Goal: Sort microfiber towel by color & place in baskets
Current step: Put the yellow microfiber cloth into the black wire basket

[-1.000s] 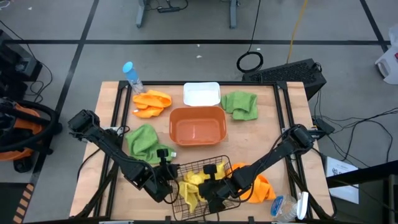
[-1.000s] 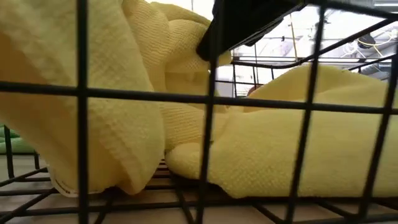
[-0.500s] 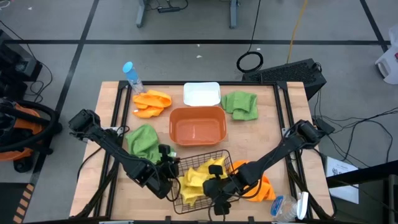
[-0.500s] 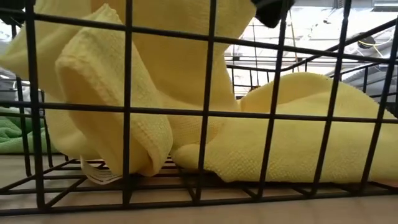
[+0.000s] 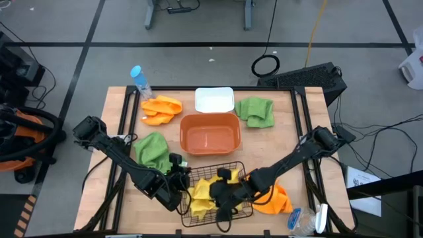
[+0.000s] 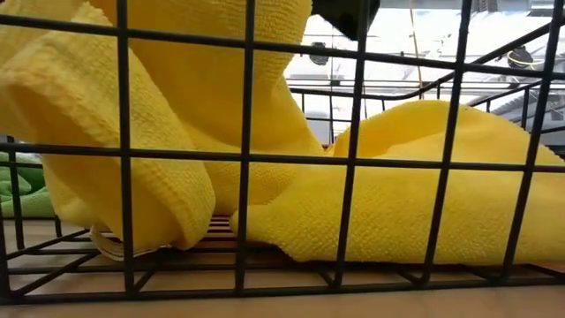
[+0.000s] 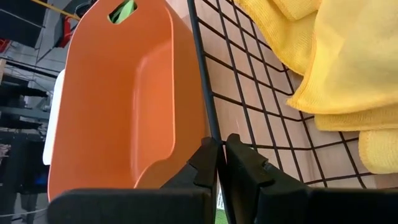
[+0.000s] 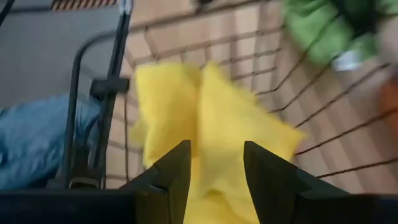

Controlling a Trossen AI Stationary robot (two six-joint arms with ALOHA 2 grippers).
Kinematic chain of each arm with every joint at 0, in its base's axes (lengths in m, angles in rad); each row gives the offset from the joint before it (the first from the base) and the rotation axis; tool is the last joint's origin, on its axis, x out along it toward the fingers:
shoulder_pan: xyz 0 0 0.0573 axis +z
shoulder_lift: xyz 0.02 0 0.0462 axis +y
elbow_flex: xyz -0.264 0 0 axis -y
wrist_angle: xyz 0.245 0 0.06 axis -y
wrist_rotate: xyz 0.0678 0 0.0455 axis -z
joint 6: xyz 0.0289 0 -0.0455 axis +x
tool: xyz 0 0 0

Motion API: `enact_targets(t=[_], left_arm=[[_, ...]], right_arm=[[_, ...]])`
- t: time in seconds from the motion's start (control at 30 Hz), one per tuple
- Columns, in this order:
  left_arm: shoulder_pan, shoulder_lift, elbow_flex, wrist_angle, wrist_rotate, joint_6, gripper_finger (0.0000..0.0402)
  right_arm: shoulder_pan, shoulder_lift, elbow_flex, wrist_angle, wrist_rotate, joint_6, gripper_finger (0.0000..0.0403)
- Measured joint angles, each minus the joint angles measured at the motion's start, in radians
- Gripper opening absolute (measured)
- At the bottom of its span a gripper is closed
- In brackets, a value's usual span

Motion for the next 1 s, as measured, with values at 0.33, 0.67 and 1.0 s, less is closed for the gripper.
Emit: enact_targets(t=[0.33,0.67,1.0], left_arm=[[-0.003,0.0,0.0,-0.005,-0.005,-0.077,0.0061],[-0.003,-0.026,0.001,-0.004,-0.015,-0.088,0.0162],[-0.06,-0.051,0.008,-0.003,-0.031,-0.079,0.0187]], right_arm=[[-0.043,0.113,-0.002,0.032,-0.035,0.026,0.0051],[-0.055,0.122,0.0,0.05,-0.066,0.055,0.0007],[-0.051,0.112,0.0,0.036,-0.052,0.063,0.0112]])
